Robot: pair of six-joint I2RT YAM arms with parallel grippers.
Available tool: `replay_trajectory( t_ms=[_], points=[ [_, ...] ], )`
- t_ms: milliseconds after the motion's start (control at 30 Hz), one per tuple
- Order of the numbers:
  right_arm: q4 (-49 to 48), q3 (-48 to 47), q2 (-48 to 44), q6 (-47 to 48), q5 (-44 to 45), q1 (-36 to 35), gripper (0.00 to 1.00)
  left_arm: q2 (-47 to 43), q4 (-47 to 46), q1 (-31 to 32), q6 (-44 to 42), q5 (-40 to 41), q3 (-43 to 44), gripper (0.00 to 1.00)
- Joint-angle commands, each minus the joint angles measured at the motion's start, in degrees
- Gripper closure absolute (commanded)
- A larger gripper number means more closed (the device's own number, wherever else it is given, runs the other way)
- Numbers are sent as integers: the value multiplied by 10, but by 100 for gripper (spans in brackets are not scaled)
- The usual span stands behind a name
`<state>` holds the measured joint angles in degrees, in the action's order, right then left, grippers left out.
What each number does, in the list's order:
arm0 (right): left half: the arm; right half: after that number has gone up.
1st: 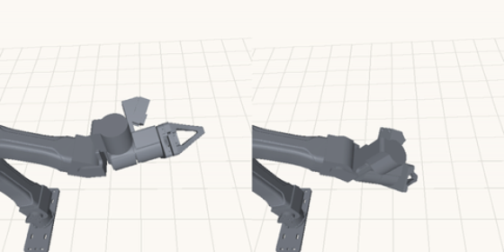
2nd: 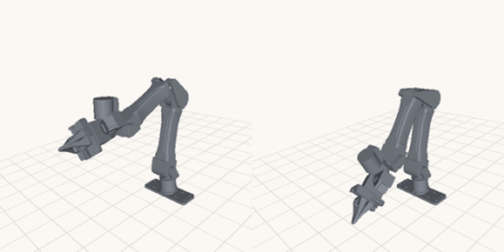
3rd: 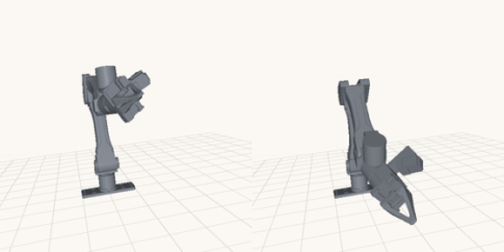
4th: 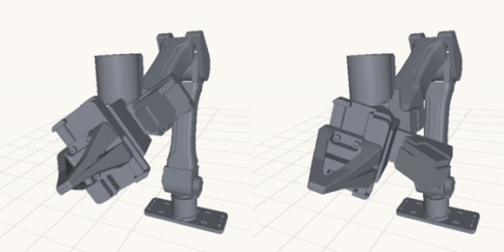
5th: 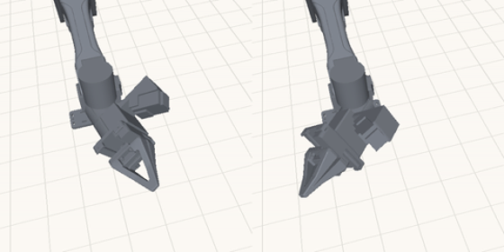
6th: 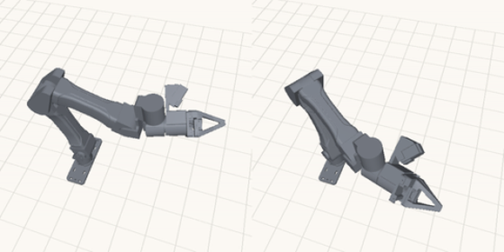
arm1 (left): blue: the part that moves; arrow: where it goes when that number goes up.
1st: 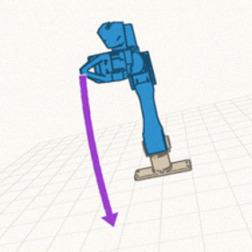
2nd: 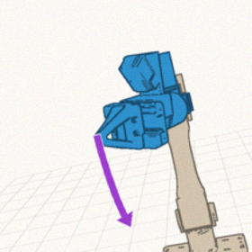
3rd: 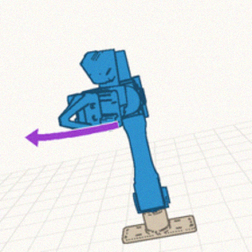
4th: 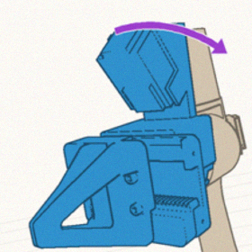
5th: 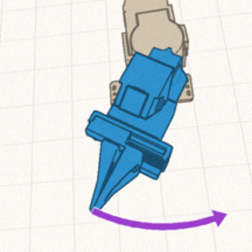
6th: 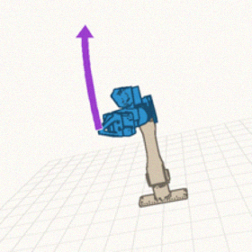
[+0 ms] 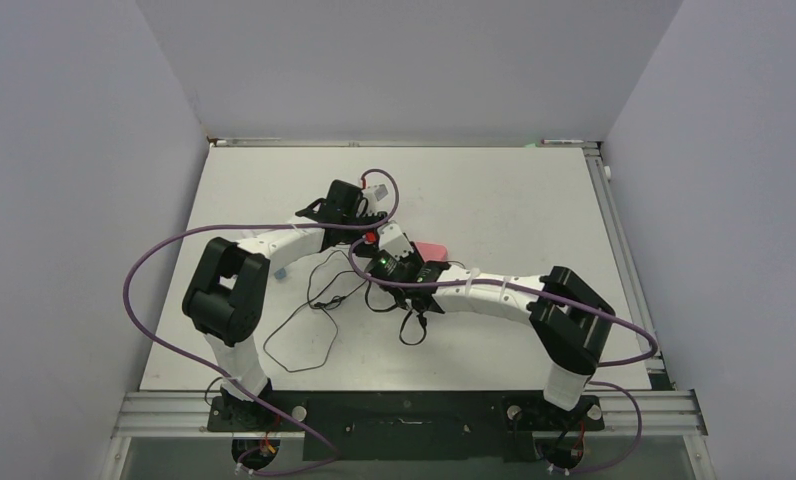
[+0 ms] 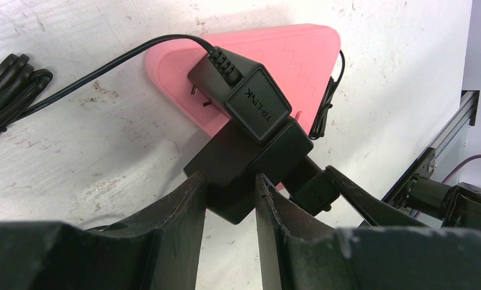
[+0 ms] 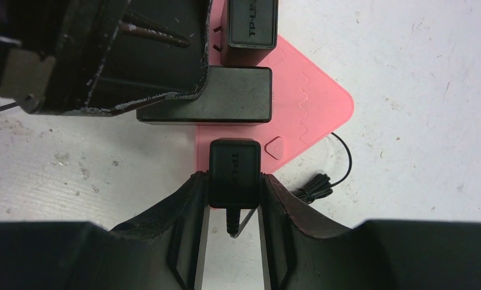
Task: Pull the plug off the socket
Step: Remove the plug from the socket.
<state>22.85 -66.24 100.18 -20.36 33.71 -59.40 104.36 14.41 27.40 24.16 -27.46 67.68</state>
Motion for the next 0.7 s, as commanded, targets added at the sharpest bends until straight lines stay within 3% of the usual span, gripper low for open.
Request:
replay_trajectory(
  t_ms=[0, 233, 667],
  points=[
    [-17, -34, -2, 4, 30, -15, 95, 34, 54, 14, -23, 39, -7, 70],
    [-37, -19, -26, -3, -20, -3, 95, 34, 55, 14, -24, 39, -6, 70],
    [-106, 46, -86, -30, -210, 96, 95, 36, 56, 15, -24, 40, -6, 70]
  ],
)
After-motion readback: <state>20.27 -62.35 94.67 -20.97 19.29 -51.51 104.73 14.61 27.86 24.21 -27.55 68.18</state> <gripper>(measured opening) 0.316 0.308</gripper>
